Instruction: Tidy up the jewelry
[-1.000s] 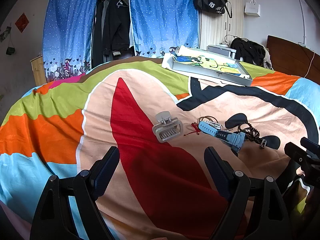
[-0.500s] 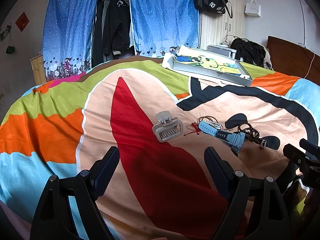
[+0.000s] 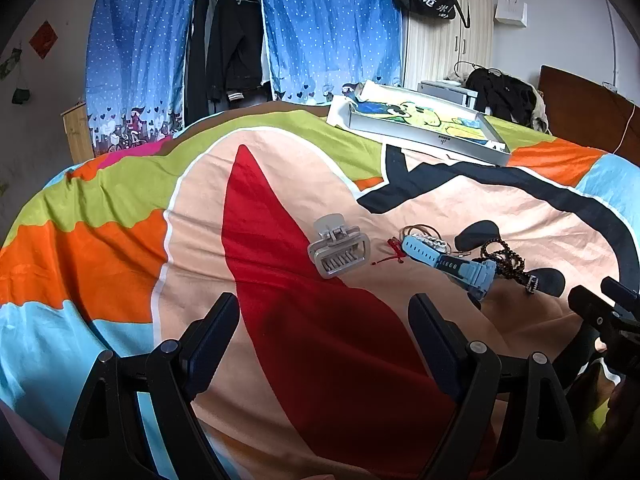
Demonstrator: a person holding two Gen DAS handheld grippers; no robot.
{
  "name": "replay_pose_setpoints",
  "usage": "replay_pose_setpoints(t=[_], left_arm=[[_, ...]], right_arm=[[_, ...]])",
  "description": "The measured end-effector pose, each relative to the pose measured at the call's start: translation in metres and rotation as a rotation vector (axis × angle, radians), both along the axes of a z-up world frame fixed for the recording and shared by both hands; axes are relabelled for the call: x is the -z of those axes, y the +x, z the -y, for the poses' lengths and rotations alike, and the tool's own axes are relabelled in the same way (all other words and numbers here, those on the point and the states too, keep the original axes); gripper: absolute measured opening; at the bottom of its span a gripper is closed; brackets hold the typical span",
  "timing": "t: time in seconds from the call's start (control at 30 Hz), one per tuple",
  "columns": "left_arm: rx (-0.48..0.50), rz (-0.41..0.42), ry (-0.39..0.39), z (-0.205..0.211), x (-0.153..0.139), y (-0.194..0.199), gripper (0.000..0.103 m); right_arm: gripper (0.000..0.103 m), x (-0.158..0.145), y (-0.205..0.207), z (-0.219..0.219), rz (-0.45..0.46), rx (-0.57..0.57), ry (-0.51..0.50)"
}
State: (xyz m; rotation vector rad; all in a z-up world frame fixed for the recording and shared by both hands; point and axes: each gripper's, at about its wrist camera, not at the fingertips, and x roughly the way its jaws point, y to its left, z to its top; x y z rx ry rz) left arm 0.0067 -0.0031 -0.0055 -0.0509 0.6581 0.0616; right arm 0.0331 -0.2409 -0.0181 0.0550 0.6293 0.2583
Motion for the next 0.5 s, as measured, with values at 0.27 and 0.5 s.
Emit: replay_pose_setpoints(t=[0.27, 0.5], left_arm=[[-0.002, -0.022, 0.024, -0.001, -0.002, 0.010, 0.082], [0.022, -0.049, 0.044, -0.002, 0.000, 0.022, 0.082]], right_arm=[[0.103, -0.006, 0.005, 0.001, 0.009, -0.004, -0.010], [0.103, -0.010, 0.021, 0.001, -0.010, -0.023, -0.006]])
